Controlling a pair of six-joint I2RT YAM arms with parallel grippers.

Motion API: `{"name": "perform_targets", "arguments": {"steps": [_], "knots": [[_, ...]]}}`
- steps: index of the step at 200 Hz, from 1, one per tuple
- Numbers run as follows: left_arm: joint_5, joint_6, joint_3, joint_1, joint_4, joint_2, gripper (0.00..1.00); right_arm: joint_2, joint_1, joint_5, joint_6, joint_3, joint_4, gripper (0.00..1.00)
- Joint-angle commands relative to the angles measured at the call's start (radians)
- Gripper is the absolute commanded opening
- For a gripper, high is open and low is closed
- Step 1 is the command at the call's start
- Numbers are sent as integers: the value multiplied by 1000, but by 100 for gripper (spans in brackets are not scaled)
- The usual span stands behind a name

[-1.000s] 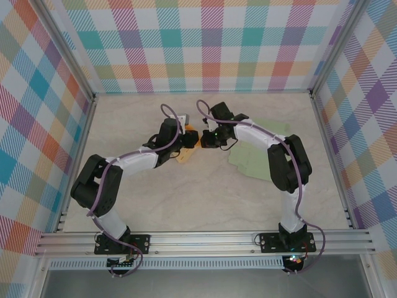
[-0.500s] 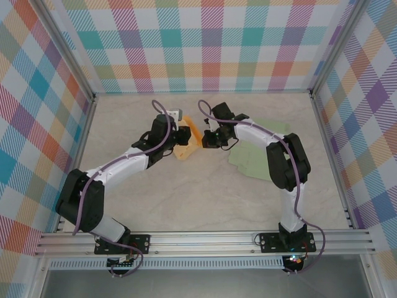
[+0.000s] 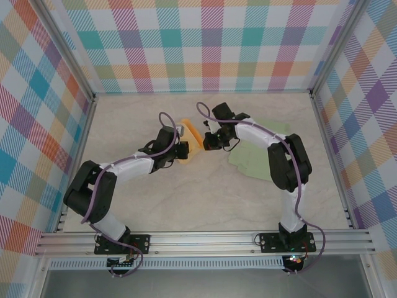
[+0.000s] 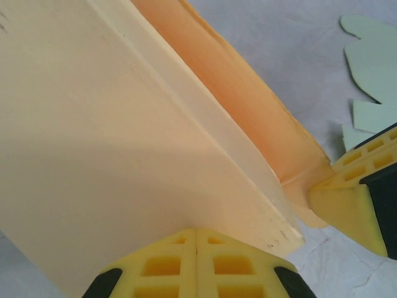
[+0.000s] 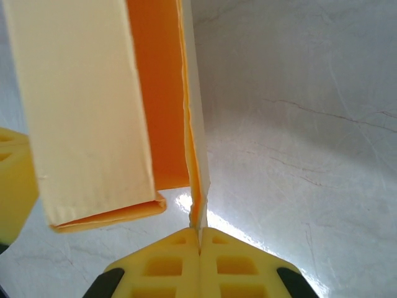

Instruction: Fold the paper box

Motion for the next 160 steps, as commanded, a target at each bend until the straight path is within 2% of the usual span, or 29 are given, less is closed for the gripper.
{"name": "perform_targets", "arguments": {"steps": [1,50,112,160], "knots": [[59,-21,-6,-13,93,10,1,-71,13,8,-80,50,-53,4],[68,-35,-15,-62,169,21,1,-94,29,45,-119,82,-101,4],[12,-51,-41,-148,280,34,1,-139,41,101,-161,92,-139,4],[-21,-54,-39,-194,346,62,1,-158,46,107,-116,75,-104,4]]}}
